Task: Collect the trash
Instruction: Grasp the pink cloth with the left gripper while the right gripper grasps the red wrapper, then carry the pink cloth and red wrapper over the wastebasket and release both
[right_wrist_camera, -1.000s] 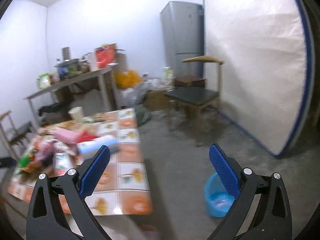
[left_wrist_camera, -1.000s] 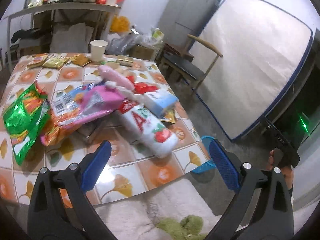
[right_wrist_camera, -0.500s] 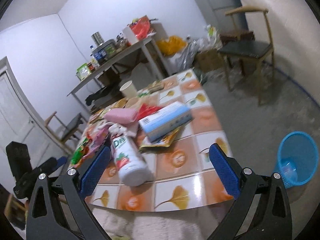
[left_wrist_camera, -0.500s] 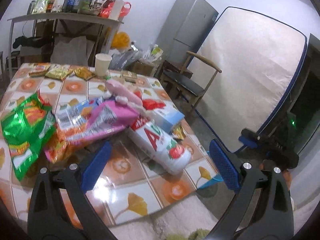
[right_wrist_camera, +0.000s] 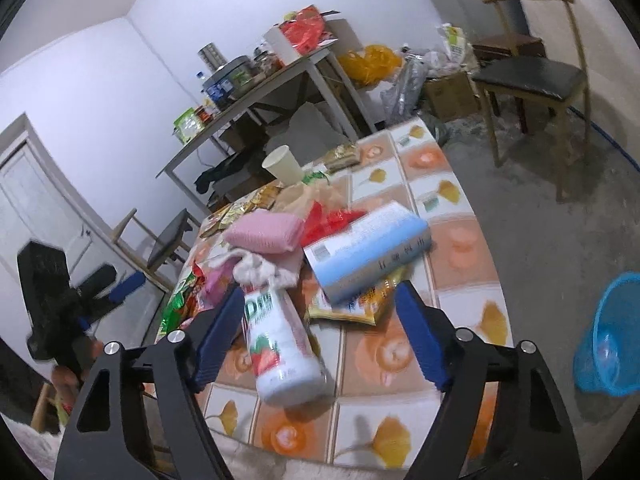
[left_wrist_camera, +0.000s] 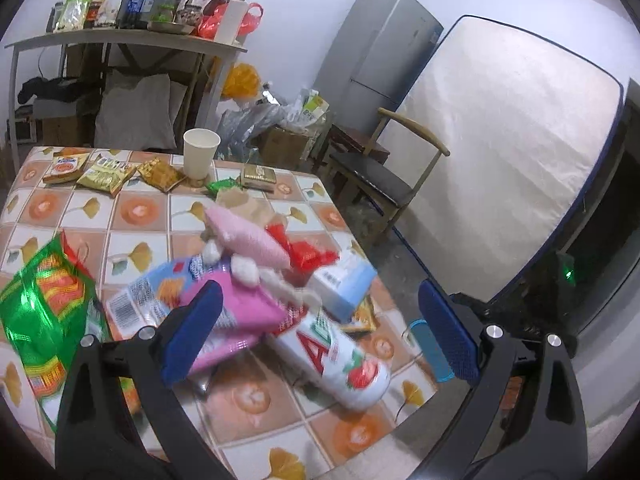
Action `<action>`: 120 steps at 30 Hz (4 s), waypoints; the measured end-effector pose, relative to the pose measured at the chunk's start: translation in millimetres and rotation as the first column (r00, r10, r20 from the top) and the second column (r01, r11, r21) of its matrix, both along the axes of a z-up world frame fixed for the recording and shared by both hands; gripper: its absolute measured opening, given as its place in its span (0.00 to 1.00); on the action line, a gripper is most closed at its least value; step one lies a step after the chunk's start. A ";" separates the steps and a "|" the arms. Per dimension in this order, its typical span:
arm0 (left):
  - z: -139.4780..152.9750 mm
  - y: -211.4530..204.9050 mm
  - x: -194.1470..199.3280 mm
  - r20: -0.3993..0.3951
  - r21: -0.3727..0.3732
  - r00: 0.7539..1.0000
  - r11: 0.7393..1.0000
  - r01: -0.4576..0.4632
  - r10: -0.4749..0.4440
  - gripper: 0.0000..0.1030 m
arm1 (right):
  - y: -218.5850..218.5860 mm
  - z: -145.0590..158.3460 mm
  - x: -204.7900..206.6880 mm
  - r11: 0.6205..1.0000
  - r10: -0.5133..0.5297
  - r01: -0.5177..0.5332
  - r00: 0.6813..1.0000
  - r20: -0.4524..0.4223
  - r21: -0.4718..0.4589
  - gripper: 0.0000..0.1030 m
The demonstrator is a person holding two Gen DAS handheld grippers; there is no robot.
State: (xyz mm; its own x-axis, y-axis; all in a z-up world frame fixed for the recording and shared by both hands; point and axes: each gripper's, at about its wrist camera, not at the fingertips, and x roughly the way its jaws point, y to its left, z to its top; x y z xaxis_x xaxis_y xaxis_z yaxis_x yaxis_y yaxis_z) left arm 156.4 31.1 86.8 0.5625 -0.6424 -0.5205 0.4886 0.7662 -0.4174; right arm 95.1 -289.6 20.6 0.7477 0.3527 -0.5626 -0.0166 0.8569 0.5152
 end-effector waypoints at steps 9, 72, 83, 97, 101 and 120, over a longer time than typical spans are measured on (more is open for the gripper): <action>0.6 -4.0 116.4 -0.301 0.089 0.953 0.996 -0.008 0.035 0.85 | -13.7 0.9 120.2 0.982 0.175 -0.161 0.973 -0.151 0.099 0.70; -4.6 22.0 205.0 -0.328 -0.135 0.944 0.988 -0.080 0.031 0.25 | 18.7 -20.4 270.0 0.964 0.264 -0.225 0.869 -0.419 0.141 0.05; 30.0 1.2 167.7 -0.262 -0.154 0.965 0.988 -0.026 -0.016 0.25 | -15.7 42.1 206.6 0.978 0.207 -0.188 0.932 -0.298 0.091 0.05; 33.3 -146.8 99.6 -0.260 -0.091 0.926 0.962 0.259 -0.274 0.25 | -146.5 61.9 37.4 0.994 -0.005 0.029 0.975 -0.221 0.106 0.05; 16.8 -214.3 81.0 -0.296 -0.084 0.886 0.934 0.347 -0.356 0.25 | -200.2 53.1 -19.0 0.980 -0.123 0.155 0.966 -0.227 0.127 0.05; -135.3 -537.4 -26.9 -0.449 0.210 0.738 0.743 0.636 -0.504 0.26 | -381.3 -120.3 -165.9 0.727 -0.537 0.662 0.714 -0.449 0.184 0.05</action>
State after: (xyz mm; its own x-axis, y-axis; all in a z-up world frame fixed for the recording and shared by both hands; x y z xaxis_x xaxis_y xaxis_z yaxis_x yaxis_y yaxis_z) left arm 129.5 -506.3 -48.5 -0.1119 -0.5313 -0.8398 0.7523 0.5068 -0.4209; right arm -70.8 -670.9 -99.7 0.6394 0.0960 -0.7629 0.6725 0.4112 0.6153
